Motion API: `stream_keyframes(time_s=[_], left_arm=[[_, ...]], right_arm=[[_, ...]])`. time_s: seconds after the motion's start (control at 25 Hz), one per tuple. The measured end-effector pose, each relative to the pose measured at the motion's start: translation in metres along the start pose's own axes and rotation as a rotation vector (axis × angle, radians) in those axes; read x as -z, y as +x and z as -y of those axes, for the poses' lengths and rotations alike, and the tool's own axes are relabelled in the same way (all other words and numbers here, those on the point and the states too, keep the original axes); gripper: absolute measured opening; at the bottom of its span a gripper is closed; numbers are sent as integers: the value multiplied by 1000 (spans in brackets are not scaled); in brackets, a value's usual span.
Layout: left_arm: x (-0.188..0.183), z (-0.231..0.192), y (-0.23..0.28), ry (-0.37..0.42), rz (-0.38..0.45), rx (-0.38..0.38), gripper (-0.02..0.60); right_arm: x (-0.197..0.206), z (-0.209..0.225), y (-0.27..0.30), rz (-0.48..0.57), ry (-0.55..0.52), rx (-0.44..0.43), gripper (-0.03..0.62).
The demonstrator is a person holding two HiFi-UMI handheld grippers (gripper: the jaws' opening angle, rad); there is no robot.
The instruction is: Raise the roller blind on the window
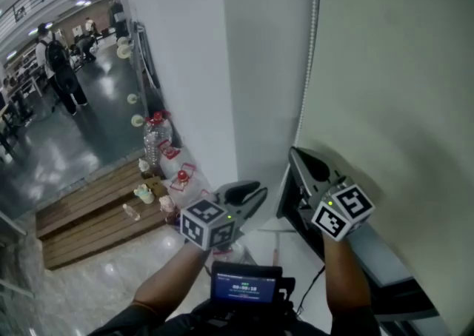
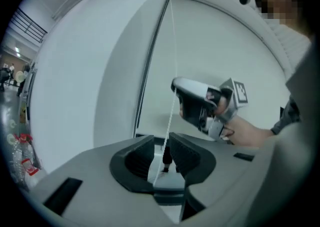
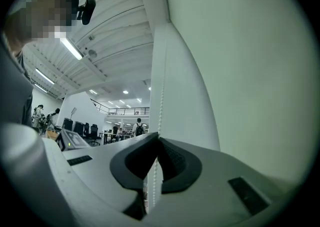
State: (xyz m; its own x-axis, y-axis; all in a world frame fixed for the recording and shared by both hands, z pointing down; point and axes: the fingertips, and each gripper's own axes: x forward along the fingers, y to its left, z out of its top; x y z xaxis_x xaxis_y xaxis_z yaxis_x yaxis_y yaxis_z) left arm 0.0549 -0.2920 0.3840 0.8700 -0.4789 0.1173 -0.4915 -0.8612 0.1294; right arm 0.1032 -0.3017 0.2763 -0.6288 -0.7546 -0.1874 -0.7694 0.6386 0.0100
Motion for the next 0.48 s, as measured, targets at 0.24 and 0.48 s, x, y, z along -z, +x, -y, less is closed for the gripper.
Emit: stream_keyframes(time_s=[0.24, 0.48], left_arm=[[-118, 23, -2, 80, 198, 40, 97], [-179, 19, 11, 137, 252, 21, 97]], right_arm=[[2, 1, 3, -3, 4, -5, 5], [5, 1, 6, -14, -4, -5, 5]])
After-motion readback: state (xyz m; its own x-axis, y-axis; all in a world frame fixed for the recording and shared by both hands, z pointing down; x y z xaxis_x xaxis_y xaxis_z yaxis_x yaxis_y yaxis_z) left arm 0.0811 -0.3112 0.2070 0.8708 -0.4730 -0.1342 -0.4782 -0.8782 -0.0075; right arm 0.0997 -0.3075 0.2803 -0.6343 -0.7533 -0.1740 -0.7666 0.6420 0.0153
